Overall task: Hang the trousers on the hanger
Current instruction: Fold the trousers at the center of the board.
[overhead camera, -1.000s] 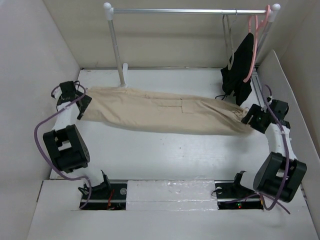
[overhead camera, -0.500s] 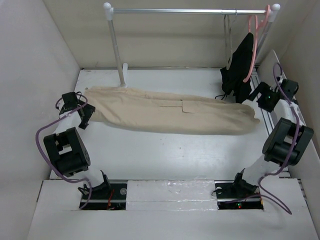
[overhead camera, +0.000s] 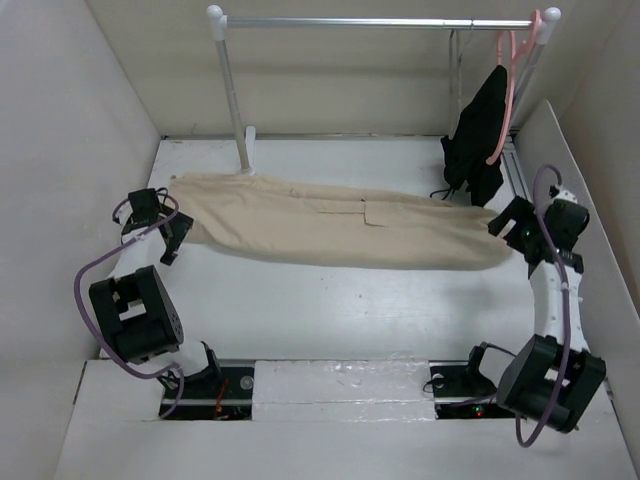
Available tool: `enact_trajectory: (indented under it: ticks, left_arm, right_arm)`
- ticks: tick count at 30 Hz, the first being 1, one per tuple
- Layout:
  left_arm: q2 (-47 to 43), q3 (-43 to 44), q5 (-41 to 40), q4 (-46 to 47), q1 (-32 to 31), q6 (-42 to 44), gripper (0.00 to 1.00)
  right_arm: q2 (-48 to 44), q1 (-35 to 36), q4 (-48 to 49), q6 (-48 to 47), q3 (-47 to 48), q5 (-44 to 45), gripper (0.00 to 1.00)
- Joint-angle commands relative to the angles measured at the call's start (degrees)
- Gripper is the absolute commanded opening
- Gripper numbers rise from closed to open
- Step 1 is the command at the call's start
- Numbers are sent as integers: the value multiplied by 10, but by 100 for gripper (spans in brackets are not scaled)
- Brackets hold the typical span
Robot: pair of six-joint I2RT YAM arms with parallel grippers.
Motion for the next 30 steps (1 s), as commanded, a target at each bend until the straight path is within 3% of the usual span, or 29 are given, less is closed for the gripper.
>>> enact_trajectory:
  ticks: [1, 3, 8, 14, 16, 18, 19, 20, 22, 26, 30]
  left_arm:
    - [34, 0, 17, -9, -1, -11, 74]
    - [79, 19, 41, -23, -1, -13, 73]
    - [119, 21, 50, -4, -1, -21, 73]
    - [177, 49, 45, 12, -1, -37, 70]
    - [193, 67, 42, 11, -1, -46, 68]
    - [205, 85, 46, 10, -1, -43, 58]
    - [206, 89, 47, 12, -1, -42, 47]
    - [206, 94, 45, 7, -1, -41, 13]
    - [209, 111, 39, 3, -1, -32, 0]
    - [214, 133, -8, -41, -1, -4, 0]
    - [184, 103, -78, -68, 12, 15, 0]
  right_arm:
    - [11, -4, 62, 45, -86, -6, 86]
    - [42, -27, 67, 46, -97, -48, 88]
    - [149, -55, 91, 18, -60, -58, 97]
    - [269, -62, 134, 59, -18, -59, 93]
    - [289, -56, 156, 76, -14, -57, 83]
    - [309, -51, 160, 78, -3, -48, 65]
    - [314, -51, 158, 77, 1, -48, 44]
    - [319, -51, 153, 74, 3, -50, 30]
    - [309, -51, 135, 63, 4, -45, 11]
    - [244, -51, 98, 34, -32, -22, 6]
    - [163, -66, 42, 6, -81, -8, 3]
